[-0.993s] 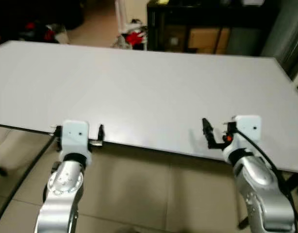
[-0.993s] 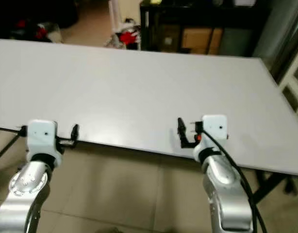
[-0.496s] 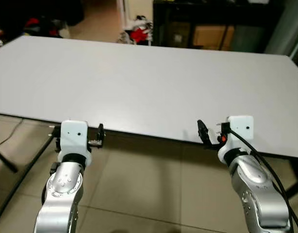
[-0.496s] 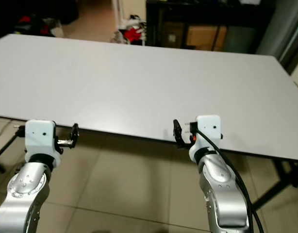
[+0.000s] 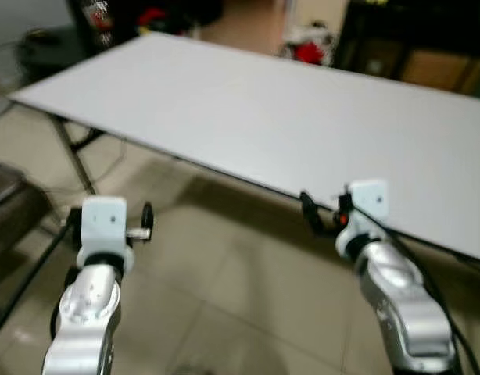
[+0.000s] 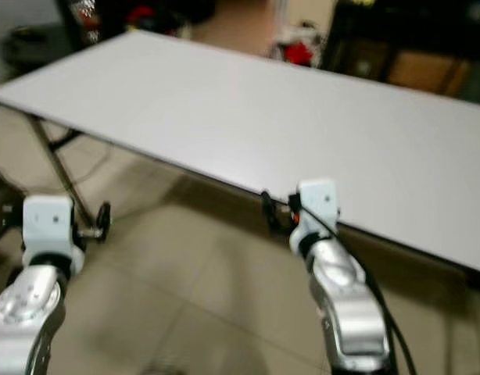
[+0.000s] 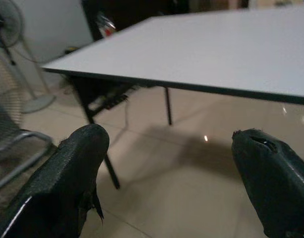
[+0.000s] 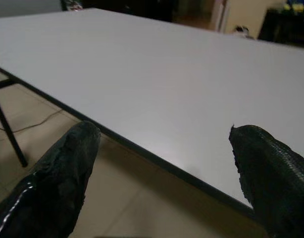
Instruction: Setting the table
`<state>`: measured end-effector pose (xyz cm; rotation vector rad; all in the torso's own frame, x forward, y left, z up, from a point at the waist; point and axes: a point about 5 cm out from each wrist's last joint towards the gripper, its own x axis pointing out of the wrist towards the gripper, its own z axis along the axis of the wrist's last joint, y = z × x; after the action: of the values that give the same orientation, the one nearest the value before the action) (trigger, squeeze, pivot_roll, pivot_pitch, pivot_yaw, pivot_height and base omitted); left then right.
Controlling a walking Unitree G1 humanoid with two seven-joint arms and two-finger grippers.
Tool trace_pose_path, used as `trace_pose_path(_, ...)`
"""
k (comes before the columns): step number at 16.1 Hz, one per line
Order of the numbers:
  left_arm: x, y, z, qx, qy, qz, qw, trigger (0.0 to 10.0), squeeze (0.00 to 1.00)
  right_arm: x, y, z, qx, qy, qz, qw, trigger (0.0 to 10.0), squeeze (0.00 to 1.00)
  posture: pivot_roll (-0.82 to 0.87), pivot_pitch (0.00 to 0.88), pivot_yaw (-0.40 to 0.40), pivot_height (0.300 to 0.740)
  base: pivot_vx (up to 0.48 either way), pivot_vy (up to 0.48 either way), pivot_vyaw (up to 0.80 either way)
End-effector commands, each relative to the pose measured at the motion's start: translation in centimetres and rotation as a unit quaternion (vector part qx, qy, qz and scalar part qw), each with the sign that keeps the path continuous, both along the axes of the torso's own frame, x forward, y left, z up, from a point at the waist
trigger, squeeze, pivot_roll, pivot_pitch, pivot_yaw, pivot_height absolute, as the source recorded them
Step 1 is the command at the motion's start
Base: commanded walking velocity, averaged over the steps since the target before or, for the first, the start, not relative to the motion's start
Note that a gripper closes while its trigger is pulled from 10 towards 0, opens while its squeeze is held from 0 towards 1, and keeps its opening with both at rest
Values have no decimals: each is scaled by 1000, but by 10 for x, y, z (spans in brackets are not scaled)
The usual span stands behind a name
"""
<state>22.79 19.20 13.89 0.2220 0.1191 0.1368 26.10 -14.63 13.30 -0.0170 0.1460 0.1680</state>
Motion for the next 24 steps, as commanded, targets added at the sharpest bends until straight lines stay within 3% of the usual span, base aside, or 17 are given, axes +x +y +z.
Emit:
trace_pose_path(1,-3,7,1,10,3,13,1000,10000,0,2,6,3,7,-7,11,1000,10000,0,113,0,-26,740,0,390,800)
trace_pose_path(8,-3,12,6,22,4,11,1000,10000,0,1,8,-3,22,2,7,1000,10000,0,121,0,-6,740,0,389,800)
trace_pose_path(15,2,6,10,23,-3,2,1000,10000,0,4,8,-1,29,-4,9,1000,10000,0,128,0,-5,740,0,389,800)
trace_pose_path(19,3,13,17,39,-18,25,999,10000,0,6,15,0,31,-6,27,999,10000,0,136,0,-12,740,0,-226,800)
trace_pose_path(24,3,9,15,42,-15,15,999,10000,0,11,12,3,28,-10,21,999,10000,0,138,0,-13,740,0,-480,800)
